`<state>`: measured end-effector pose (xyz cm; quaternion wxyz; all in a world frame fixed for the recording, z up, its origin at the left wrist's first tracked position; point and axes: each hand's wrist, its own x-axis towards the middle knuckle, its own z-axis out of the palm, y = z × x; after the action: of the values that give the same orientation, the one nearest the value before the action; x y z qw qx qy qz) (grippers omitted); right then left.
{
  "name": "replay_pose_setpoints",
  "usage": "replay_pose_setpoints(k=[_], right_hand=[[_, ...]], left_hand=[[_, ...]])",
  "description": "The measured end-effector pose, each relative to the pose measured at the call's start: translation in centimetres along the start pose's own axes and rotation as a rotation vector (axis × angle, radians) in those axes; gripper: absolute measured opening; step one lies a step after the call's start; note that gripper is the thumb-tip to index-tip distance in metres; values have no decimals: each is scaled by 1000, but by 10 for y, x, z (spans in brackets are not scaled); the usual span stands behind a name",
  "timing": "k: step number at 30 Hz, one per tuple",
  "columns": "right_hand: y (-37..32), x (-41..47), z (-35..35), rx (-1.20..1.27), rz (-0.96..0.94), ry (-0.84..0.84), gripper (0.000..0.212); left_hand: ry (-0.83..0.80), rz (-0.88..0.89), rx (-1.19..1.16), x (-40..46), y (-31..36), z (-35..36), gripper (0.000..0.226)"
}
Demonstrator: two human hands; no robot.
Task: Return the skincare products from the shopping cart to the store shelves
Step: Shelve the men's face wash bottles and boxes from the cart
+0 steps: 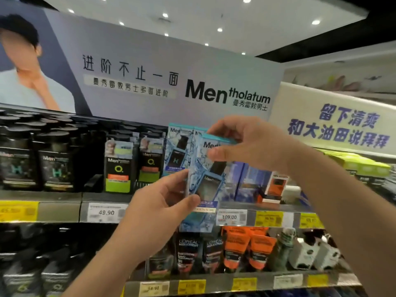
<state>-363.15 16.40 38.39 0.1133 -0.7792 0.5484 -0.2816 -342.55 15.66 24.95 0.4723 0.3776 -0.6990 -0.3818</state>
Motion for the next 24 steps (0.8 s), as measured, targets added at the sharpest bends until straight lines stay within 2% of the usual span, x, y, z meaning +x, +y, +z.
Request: replay_pose_setpoints(k=[3,7,14,20,24], right_hand=[[-6,20,-5,-83,-5,26,31],[-3,40,-6,-251,10,66,27],[5,63,-7,-377,14,119,27],[17,71,2,-469,54,102,30],[21,72,5,-557,57,93,32]], left_hand=[[77,51,66,10,1,-1,49],[100,69,112,20,-2,1,62],[38,34,146,34,-15,1,67],[11,60,390,39,-21,2,70],[-72,2,492,42,-25,5,75]])
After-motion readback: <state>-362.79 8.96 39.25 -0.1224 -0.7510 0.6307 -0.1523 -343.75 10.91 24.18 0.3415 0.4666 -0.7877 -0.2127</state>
